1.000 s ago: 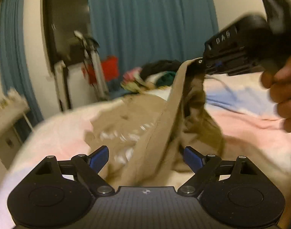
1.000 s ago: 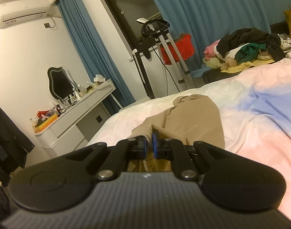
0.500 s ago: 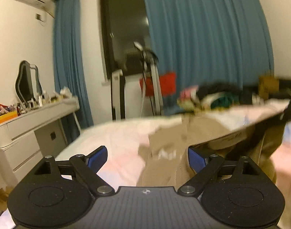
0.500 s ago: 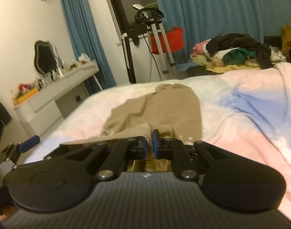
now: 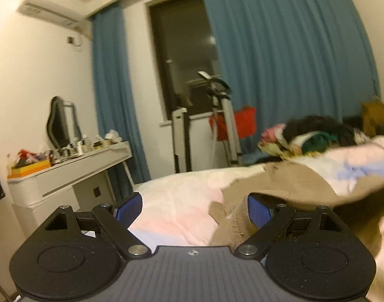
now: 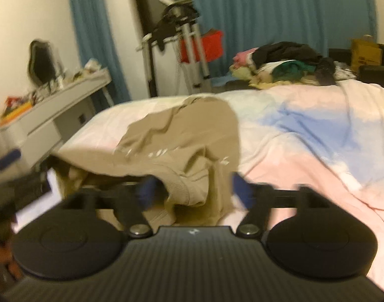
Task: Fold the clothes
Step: 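Grasp the T-shirt hem with the left gripper while the right gripper holds another edge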
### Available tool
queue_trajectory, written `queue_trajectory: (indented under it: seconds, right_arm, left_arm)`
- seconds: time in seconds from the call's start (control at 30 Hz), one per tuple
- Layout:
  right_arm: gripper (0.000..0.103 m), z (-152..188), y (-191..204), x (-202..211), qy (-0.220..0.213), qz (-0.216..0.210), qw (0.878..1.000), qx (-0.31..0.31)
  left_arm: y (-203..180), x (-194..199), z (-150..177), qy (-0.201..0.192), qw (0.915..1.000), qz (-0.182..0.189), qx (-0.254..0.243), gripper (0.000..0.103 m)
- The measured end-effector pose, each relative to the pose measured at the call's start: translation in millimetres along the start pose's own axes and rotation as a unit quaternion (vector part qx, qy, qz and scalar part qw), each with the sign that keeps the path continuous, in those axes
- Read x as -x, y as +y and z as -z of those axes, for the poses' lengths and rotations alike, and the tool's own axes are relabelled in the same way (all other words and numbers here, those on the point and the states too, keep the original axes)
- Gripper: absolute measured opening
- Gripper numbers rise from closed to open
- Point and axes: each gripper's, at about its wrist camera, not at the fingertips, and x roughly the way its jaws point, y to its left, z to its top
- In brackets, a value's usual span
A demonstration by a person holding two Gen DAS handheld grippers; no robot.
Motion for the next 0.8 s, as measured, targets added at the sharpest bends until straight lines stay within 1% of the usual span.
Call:
queue_trajectory:
  seconds: [0.1, 0.2, 0.3, 0.33, 0.37, 0.43, 0.47, 0.5, 0.57, 0.63, 0.7, 0.8]
  right_arm:
    - [0.085, 7, 30, -7, 0.017, -0.015, 0.996, 0.083]
    - [0.085, 14, 58, -10, 0.009, -0.019, 0.988, 0.155]
    - [0.085, 16, 70, -18, -0.014, 0.019, 0.984, 0.179]
    - [0.085, 15, 71, -22, -0.018, 0.041, 0.982, 0.182]
    - [0.085, 13, 69, -27, -0.021, 0.073, 0.981, 0.177]
    - [0.085, 7, 55, -32, -0.032, 0.124, 0.982, 0.141]
    - [0.085, 2, 45, -29, -0.049, 0.139, 0.983, 0.110]
    - [0.085, -3, 35, -23, -0.076, 0.148, 0.984, 0.071]
    - [0.085, -12, 18, -3, -0.135, 0.151, 0.979, 0.007]
    - [0.085, -17, 6, 19, -0.185, 0.138, 0.972, -0.034]
    - [0.085, -17, 1, 32, -0.215, 0.133, 0.967, -0.044]
    - [0.085, -15, 0, 43, -0.239, 0.138, 0.960, -0.043]
  left_arm:
    - [1, 0, -5, 0.002, 1.0000, -0.002, 0.000, 0.091]
    - [3, 1, -10, -0.004, 1.0000, -0.001, -0.002, 0.091]
    - [2, -4, -11, -0.010, 0.9999, -0.001, -0.004, 0.091]
    - [1, -4, -10, -0.008, 1.0000, 0.002, -0.003, 0.091]
    - [1, -5, -10, -0.006, 1.0000, 0.004, -0.003, 0.091]
    - [0, -6, -9, -0.001, 0.9999, 0.010, -0.003, 0.091]
    - [0, -6, -9, 0.001, 0.9999, 0.012, -0.003, 0.091]
    - [-2, -7, -7, 0.003, 0.9999, 0.010, -0.008, 0.091]
    - [-9, -12, -4, 0.012, 0.9994, 0.012, -0.030, 0.092]
    - [-19, -16, 3, 0.026, 0.9975, 0.031, -0.057, 0.093]
    - [-32, -16, 9, 0.033, 0.9942, 0.044, -0.092, 0.096]
    - [-51, -15, 20, 0.038, 0.9867, 0.051, -0.150, 0.097]
